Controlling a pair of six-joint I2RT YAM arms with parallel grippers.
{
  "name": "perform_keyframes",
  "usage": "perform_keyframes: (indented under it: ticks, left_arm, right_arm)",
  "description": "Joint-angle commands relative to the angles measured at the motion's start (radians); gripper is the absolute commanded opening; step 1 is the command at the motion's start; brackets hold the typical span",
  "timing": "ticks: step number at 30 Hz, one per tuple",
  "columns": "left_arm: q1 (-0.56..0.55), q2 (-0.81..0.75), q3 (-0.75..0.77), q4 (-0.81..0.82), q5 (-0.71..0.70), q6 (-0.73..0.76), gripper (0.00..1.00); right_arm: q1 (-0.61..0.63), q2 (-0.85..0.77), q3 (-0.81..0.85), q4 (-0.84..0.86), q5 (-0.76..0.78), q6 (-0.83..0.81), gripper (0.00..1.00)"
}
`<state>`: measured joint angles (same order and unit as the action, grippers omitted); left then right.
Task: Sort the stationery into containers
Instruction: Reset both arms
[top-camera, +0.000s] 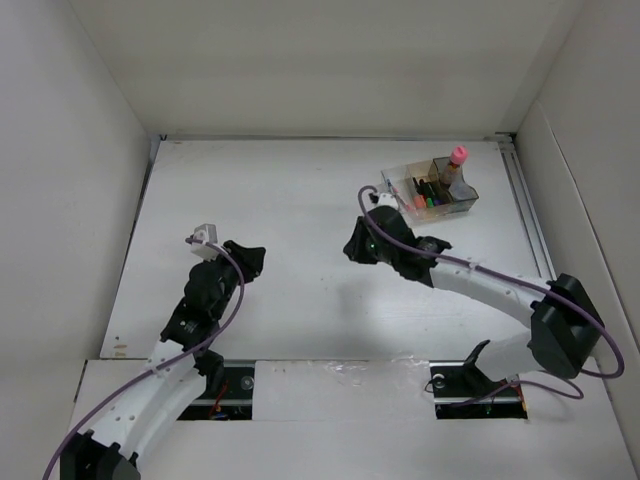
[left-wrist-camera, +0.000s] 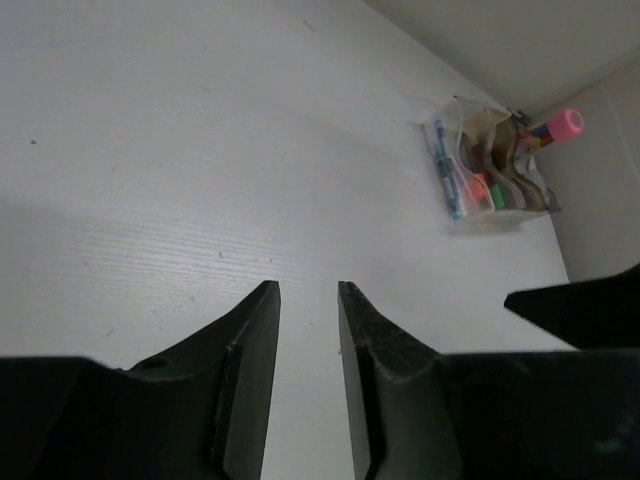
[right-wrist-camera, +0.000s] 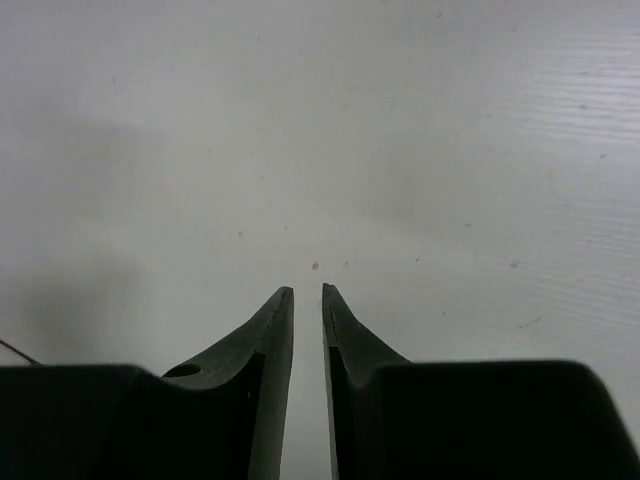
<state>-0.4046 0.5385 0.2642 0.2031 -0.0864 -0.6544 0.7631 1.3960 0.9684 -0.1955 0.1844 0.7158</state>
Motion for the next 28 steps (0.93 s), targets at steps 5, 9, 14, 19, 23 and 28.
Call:
perform_keyframes:
  ticks: [5,9,14,19,23,28]
  left_arm:
    - [-0.003,0.040,0.155,-0.192,-0.104,-0.019,0.54]
    - [-0.003,0.002,0.178,-0.249,-0.162,-0.047,0.80]
    - [-0.003,-0.069,0.188,-0.260,-0.193,-0.097,1.00]
    - [-0.003,-0.140,0.199,-0.274,-0.211,-0.122,1.00]
    - [-0.003,-0.152,0.199,-0.245,-0.158,-0.087,1.00]
    - [-0.003,-0.095,0.211,-0.211,-0.107,-0.065,1.00]
  right_arm:
    - [0.123,-0.011,-0.046,0.108,-0.002,-0.002,0.55]
    - [0.134,-0.045,-0.108,0.157,0.032,0.022,0.92]
    - [0.160,-0.100,-0.117,0.142,0.064,0.031,1.00]
    - [0.174,-0.158,-0.117,0.122,0.104,0.031,1.00]
    - [0.183,-0.186,-0.126,0.122,0.113,0.031,1.00]
    - [0.183,-0.184,-0.126,0.113,0.161,0.031,1.00]
